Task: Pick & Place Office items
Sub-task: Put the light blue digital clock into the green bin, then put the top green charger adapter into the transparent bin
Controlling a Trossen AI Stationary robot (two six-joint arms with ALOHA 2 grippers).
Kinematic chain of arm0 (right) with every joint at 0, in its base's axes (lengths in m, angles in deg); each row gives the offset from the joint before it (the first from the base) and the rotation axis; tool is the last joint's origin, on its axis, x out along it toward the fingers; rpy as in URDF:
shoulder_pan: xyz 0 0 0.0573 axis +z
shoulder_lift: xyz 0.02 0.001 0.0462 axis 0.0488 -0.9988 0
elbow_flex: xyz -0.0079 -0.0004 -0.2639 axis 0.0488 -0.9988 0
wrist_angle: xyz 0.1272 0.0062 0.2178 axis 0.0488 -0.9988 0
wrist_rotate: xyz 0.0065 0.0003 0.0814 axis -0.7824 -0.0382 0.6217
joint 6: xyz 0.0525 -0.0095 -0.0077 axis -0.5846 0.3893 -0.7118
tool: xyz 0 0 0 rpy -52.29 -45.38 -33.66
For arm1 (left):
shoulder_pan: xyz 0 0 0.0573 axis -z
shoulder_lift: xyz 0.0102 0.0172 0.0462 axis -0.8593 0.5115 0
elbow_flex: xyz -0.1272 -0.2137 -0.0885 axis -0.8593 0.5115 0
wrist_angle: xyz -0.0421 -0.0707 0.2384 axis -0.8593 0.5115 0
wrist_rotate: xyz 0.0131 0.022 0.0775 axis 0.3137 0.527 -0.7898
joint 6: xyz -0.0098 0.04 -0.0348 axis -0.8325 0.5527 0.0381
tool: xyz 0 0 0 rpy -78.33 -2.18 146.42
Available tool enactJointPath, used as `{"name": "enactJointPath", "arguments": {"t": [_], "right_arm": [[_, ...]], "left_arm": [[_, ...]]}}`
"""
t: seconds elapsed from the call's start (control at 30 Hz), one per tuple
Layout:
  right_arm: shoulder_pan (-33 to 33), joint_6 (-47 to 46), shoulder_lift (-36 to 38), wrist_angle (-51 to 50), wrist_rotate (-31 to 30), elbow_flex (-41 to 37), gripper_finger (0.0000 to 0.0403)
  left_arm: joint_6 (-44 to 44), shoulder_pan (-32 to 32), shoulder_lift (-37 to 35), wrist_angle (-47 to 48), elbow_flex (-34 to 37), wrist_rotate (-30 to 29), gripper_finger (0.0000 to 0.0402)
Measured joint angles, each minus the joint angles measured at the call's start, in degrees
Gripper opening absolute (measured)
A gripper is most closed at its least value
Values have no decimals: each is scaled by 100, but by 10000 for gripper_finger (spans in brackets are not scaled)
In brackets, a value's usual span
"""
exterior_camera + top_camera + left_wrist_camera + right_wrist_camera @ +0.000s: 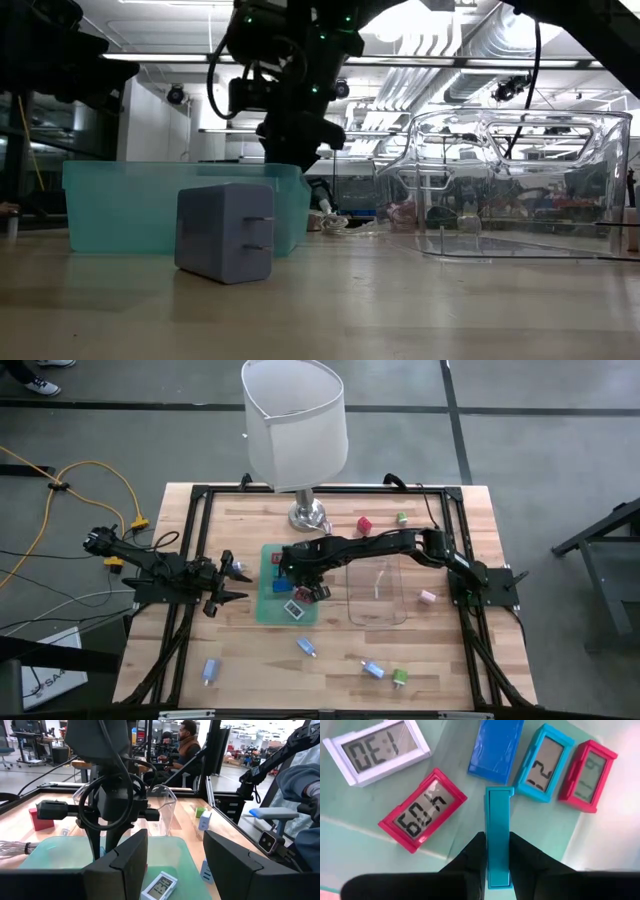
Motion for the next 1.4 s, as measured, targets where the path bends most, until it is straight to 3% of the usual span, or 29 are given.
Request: {"name": "enactJointPath", "arguments": {"t": [0.23, 0.7, 1.1, 1.4], "right_arm": [[2, 2, -7, -31, 459, 0, 52], [-9, 44, -90, 10, 340, 0, 54], [-7, 129, -90, 30, 56, 0, 117], [70, 131, -90, 43, 59, 0, 130]], "left_arm": [[-1, -1, 2, -2, 0, 0, 186], [0, -1, 1, -20, 0, -7, 186], [1, 0, 0, -20, 0, -7, 186], [-1, 0, 2, -20, 0, -7, 186]]}}
